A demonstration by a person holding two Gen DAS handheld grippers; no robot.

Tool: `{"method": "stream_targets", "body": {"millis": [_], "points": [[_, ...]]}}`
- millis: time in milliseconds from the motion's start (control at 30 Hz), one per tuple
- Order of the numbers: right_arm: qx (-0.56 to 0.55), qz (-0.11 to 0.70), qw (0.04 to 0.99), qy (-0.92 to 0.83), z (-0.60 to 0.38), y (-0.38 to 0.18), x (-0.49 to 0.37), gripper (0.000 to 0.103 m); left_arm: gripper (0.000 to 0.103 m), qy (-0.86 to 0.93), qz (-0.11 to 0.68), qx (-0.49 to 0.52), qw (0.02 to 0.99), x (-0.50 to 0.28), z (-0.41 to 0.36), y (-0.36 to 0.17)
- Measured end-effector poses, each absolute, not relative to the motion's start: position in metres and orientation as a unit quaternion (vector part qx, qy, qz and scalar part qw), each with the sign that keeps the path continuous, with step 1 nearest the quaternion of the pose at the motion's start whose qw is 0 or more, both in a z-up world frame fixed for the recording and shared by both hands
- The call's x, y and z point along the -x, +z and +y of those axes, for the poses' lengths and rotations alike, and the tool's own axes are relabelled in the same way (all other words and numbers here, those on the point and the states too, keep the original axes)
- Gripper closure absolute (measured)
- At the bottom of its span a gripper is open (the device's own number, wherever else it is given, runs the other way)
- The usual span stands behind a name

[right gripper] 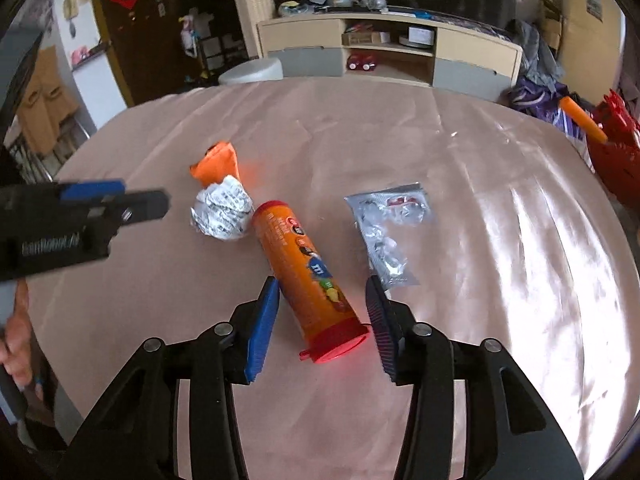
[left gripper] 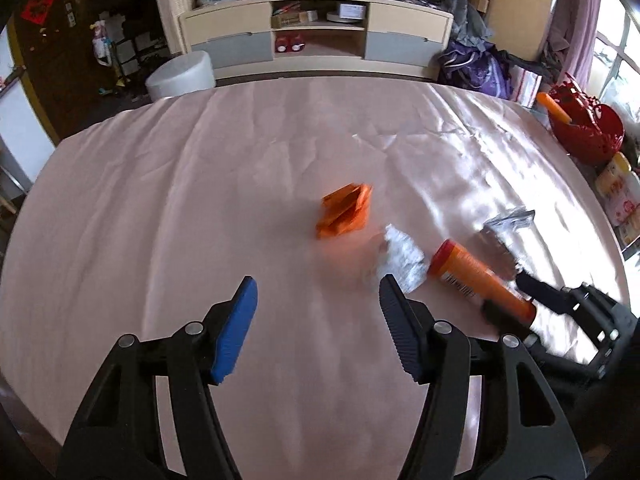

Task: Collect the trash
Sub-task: 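Grasp the crumpled foil wrapper with the left gripper while the right gripper grasps the orange tube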

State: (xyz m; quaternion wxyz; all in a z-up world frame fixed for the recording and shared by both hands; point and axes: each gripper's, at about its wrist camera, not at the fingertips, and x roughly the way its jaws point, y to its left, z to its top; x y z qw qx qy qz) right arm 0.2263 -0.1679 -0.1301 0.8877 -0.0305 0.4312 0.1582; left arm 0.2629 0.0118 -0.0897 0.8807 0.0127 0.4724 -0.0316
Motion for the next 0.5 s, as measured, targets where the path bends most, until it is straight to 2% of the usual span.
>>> {"method": "stream_targets", "body": {"millis": [200,300,500], "points": [[0.043,0.429,0.889,0.156,-0.171,-0.134,-0.223,0.059,0.043,-0.054,0.482,-0.016,0.875,-0.28,-0.01,-0.105],[0.038,0.43,0.89,0.145,-0.176,-0.135,-0.22,0.066,0.043,-0.059,0.484,-0.021,0.873,-0.287,-0.018,-0.112],[0.027,0.439,0.886,0.15,-0.186,-0.135,-0.215,0.067,0.043,-0.087,0.49,-0.017,0.867,-0.292,-0.03,-0.12]]}}
